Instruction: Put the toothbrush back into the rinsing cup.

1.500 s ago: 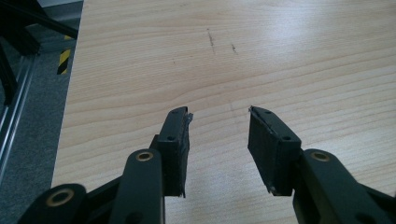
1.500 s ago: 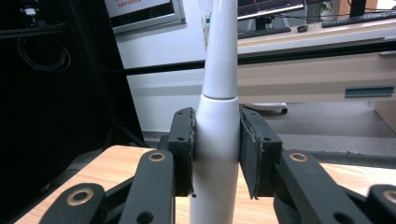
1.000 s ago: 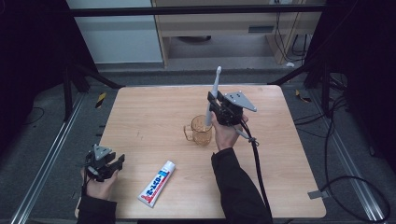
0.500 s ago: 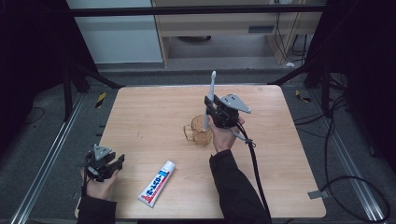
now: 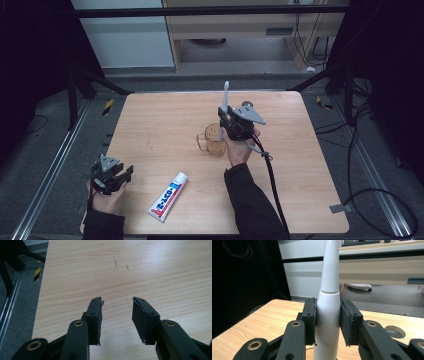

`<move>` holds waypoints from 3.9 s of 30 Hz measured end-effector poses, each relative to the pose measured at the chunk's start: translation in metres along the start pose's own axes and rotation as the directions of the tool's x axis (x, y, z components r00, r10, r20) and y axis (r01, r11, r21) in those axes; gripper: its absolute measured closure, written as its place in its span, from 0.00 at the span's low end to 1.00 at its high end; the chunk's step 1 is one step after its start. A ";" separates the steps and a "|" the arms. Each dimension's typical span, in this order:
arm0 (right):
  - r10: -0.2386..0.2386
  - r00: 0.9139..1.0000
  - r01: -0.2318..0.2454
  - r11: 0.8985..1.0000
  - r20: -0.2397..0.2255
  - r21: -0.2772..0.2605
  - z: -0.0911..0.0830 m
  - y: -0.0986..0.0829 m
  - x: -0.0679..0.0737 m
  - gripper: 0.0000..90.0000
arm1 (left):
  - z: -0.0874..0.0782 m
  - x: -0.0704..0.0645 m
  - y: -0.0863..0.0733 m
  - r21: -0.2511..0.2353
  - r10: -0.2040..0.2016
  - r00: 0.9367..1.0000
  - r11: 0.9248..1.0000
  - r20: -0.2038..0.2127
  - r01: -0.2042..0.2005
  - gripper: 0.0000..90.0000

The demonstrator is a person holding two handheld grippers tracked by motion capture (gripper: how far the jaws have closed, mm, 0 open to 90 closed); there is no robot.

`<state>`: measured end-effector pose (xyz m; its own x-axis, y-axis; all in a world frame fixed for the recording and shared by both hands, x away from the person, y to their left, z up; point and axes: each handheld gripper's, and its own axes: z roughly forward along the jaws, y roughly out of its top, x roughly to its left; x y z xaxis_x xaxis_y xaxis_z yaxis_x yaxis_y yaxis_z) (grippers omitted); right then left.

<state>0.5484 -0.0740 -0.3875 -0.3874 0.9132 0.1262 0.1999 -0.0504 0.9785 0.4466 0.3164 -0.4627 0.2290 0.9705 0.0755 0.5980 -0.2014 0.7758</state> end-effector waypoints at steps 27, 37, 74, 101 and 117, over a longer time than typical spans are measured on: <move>-0.037 0.999 0.037 0.998 0.004 0.055 0.004 -0.028 0.001 0.75 | 0.000 -0.001 0.000 0.001 0.003 1.000 1.000 0.003 -0.003 0.66; -0.061 0.998 0.060 0.995 0.003 0.077 0.007 -0.037 0.002 0.75 | 0.000 -0.001 0.000 0.001 0.003 1.000 1.000 0.003 -0.003 0.66; -0.063 0.998 0.065 0.991 -0.021 0.119 0.004 -0.050 -0.003 0.75 | 0.001 -0.002 0.000 0.002 0.005 1.000 1.000 0.009 -0.005 0.65; -0.072 0.996 0.077 0.988 -0.043 0.133 0.001 -0.049 0.000 0.74 | 0.001 -0.002 0.000 0.003 0.006 1.000 1.000 0.011 -0.006 0.65; -0.090 0.995 0.095 0.986 -0.045 0.136 0.000 -0.050 0.003 0.74 | 0.000 -0.002 0.001 0.003 0.009 1.000 1.000 0.010 -0.009 0.65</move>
<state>0.5369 -0.0691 -0.4358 -0.4439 0.8950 0.0450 0.2827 0.0922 0.9548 0.4467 0.3140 -0.4626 0.2422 0.9672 0.0760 0.5985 -0.2106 0.7730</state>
